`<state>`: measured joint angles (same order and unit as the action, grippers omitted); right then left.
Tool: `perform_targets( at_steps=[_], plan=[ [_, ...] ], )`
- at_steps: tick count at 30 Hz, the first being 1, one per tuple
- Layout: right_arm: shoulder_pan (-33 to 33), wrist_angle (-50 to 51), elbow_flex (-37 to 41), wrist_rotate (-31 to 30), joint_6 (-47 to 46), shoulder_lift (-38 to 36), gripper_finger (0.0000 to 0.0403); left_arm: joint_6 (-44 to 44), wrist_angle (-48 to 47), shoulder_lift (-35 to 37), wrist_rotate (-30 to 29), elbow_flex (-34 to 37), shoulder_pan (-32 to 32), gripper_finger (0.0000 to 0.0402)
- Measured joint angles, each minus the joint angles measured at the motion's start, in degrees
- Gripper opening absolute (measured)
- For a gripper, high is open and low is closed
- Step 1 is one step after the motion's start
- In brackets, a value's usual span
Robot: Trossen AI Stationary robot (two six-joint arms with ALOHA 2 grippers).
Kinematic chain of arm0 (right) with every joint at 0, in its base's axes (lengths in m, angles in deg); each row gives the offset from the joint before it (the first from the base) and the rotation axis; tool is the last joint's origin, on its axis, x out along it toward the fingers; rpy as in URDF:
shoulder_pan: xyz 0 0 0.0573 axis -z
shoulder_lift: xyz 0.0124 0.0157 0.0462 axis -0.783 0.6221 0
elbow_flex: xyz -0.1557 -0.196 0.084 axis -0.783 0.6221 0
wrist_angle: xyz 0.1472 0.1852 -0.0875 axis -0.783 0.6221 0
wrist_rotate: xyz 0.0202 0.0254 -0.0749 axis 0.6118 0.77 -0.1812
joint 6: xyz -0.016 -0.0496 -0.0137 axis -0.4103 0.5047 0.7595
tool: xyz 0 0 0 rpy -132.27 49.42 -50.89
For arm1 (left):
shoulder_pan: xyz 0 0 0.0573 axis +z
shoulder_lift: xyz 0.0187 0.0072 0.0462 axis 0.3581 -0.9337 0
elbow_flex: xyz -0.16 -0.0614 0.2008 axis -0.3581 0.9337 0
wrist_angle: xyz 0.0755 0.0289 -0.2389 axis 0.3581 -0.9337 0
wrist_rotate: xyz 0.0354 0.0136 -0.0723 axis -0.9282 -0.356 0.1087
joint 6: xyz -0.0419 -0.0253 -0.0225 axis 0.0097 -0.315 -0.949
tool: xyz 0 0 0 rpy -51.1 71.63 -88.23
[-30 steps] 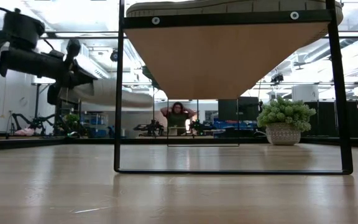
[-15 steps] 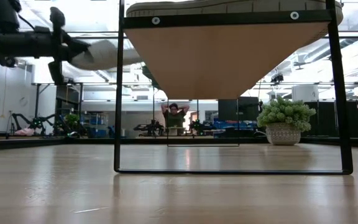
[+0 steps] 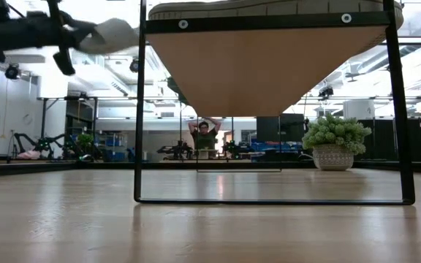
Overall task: Pick and place slides into the shelf
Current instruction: Put the gray slide on the shelf
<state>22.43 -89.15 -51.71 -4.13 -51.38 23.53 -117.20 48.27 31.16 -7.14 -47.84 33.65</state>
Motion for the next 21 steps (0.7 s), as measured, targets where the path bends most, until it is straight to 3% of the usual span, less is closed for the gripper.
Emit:
perform_targets(
  at_steps=[11, 21],
  plan=[
    [0.02, -0.02, 0.0, 0.0, -0.17, 0.0, 0.0215, 0.45, 0.37, -4.31, -0.66, -7.83, -1.1, 0.0],
    [0.02, -0.04, 0.0, 0.0, -0.18, 0.0, 0.0215, 9.23, 0.18, -12.7, 3.2, -19.42, -4.95, 0.0]
  ],
)
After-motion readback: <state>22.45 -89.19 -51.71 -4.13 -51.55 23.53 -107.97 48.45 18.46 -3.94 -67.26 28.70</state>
